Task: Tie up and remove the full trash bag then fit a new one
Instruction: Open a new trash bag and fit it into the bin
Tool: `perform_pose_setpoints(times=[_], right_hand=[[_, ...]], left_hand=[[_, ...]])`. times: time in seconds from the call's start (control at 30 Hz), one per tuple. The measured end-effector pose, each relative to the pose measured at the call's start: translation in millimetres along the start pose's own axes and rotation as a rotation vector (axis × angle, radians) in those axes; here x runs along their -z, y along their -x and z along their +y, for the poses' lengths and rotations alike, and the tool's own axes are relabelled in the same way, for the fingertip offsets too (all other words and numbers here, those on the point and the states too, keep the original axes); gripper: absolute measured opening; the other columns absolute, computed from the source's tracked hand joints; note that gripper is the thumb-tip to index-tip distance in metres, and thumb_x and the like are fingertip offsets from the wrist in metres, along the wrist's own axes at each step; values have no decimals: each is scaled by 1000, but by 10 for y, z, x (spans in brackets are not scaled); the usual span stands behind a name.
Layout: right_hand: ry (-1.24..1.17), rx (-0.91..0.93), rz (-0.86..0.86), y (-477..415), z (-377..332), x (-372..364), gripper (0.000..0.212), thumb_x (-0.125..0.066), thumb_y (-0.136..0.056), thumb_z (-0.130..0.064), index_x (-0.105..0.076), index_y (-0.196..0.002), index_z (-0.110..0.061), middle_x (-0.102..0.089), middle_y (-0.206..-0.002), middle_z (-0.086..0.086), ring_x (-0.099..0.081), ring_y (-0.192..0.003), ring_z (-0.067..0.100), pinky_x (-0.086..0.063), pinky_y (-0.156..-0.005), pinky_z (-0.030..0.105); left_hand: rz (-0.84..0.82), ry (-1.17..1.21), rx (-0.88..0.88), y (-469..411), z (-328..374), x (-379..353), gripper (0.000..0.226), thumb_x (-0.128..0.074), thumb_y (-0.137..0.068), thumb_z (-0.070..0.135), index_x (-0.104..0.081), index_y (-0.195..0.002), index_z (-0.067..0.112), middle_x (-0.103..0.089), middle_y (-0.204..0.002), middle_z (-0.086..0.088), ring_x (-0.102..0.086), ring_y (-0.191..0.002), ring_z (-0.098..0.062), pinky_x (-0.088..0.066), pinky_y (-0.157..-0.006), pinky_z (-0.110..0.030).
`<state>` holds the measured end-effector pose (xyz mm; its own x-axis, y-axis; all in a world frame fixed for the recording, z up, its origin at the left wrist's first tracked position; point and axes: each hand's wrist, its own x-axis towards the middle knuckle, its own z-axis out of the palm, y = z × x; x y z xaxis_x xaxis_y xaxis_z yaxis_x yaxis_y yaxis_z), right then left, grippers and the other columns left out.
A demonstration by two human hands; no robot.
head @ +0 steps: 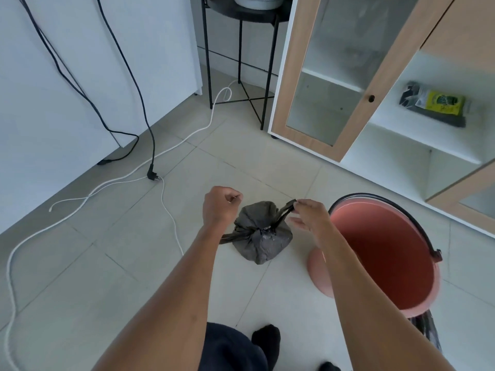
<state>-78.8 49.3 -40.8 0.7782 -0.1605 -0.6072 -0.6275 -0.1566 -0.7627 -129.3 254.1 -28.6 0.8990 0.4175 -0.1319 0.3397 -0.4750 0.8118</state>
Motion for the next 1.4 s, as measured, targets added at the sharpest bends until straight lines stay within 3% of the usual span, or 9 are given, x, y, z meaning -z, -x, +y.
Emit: perform_pose_setpoints(times=[0.17, 0.3, 0.57, 0.7, 0.83, 0.97, 1.13, 1.23, 1.4], right_hand=[[55, 40, 46, 56, 52, 368, 33, -59, -92, -15, -63, -124, -10, -66, -101, 9, -64, -85, 24, -54, -96, 39], [35, 65, 111, 149, 104, 833, 32, -60, -89, -12, -66, -120, -12, -65, -89, 8, -62, -75, 22, -54, -96, 44], [107, 69, 313, 167, 676, 2437, 35, -62, -90, -24, -65, -124, -15, -69, -110, 3, -66, -101, 23, -51, -101, 41], [92, -21, 400, 308, 1265, 3417, 32, -58, -93, -15, -63, -124, -6, -63, -103, 8, -59, -92, 23, -53, -89, 39], [25, -204, 458, 491, 2090, 4103, 31, -56, -95, -7, -60, -118, 12, -64, -107, 35, -50, -77, 24, -42, -65, 29], [17, -304, 495, 508, 2803, 4345, 34, -55, -93, -11, -62, -120, 9, -64, -95, 19, -54, -82, 26, -44, -74, 33], [52, -424, 518, 450, 3686, 4121, 36, -61, -89, -12, -63, -124, -8, -69, -114, 21, -62, -92, 26, -50, -86, 33], [126, -496, 516, 439, 4232, 3857, 47, -64, -86, -10, -56, -131, -5, -66, -120, 21, -65, -106, 32, -53, -91, 38], [328, -613, 618, 370, 4892, 3477, 52, -59, -85, -15, -46, -135, -7, -53, -124, 24, -52, -113, 41, -44, -97, 46]], left_hand=[[-24, -49, -22, 119, 103, -10, 12, -70, -88, 17, -80, -92, 11, -75, -86, -3, -68, -82, -15, -49, -71, -23], [-72, -35, -27, 385, 203, -170, 10, -69, -88, 14, -79, -90, 12, -75, -82, -3, -71, -79, -16, -55, -74, -27], [-278, -89, -172, 872, 749, -1220, 12, -67, -89, 18, -78, -89, 13, -76, -81, -1, -72, -80, -18, -58, -79, -37], [-437, -214, -383, 1185, 1073, -1830, 12, -66, -87, 23, -78, -88, 22, -76, -82, 6, -70, -77, -11, -57, -76, -31], [-586, -209, -507, 1529, 1225, -2367, 15, -65, -84, 38, -74, -80, 27, -68, -69, 10, -60, -52, -4, -48, -56, -21], [-695, -215, -560, 1931, 1224, -2903, 24, -64, -81, 48, -71, -72, 26, -67, -61, 11, -59, -49, -1, -49, -56, -23], [-947, -364, -669, 2657, 811, -3608, 28, -60, -82, 51, -67, -70, 26, -62, -55, 12, -55, -49, 0, -40, -48, -15], [-1104, -559, -541, 2956, 277, -4022, 15, -63, -86, 43, -66, -89, 28, -70, -72, 10, -65, -68, -7, -55, -66, -28], [-1095, -801, -117, 3122, -518, -4526, 64, -67, -78, 61, -54, -121, 16, -64, -117, -3, -63, -108, -26, -50, -85, -32]])
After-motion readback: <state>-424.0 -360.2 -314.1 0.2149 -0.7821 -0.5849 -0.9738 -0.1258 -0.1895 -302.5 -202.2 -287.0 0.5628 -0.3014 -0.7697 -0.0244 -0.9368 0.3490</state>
